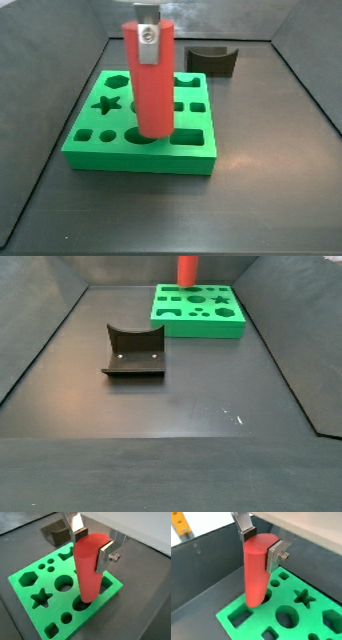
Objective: Insert the oval object.
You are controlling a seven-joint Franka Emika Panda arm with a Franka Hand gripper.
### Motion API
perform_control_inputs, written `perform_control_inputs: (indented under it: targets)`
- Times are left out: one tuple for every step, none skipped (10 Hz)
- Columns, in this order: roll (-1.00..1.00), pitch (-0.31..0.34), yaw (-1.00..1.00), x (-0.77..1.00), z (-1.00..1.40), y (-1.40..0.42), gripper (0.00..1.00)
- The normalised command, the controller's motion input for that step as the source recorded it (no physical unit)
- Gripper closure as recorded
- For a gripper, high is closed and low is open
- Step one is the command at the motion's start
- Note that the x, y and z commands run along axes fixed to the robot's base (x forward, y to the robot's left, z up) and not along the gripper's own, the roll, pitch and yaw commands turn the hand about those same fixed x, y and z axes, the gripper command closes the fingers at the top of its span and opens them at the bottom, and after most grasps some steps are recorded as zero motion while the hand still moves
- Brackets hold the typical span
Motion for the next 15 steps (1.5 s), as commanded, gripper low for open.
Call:
perform_control_inputs:
  targets:
    - [0.00, 0.000, -0.61, -0.33, 0.00, -0.03, 1.00]
    - [0.06, 0.000, -0.39, -0.40, -0.03, 0.00, 1.00]
    - [0.09, 0.000, -0.40, -0.26, -0.03, 0.00, 1.00]
    - [0.03, 0.000, -0.11, 0.00, -0.01, 0.06, 1.00]
    - [0.00, 0.000, -0.02, 0.05, -0.09, 0.00, 1.00]
    - [0.00, 0.000, -0.01, 0.13, -0.19, 0.00, 1.00]
    - [0.03, 0.000, 0.00, 0.01, -0.14, 0.00, 1.00]
    - [0.06, 0.000, 0.00, -0.03, -0.12, 0.02, 1.00]
    - [0.04, 0.000, 0.00, 0.00, -0.13, 0.06, 1.00]
    - [0.03, 0.000, 0.00, 0.00, -0.15, 0.11, 1.00]
    - [0.03, 0.001, 0.00, 0.02, -0.15, 0.08, 1.00]
    - [0.00, 0.000, 0.00, 0.07, -0.24, 0.00, 1.00]
    - [0.00, 0.000, -0.01, 0.18, -0.27, 0.00, 1.00]
    - [0.00, 0.000, -0.02, 0.21, -0.26, 0.00, 1.00]
    - [0.00, -0.019, -0.02, 0.08, -0.26, 0.00, 1.00]
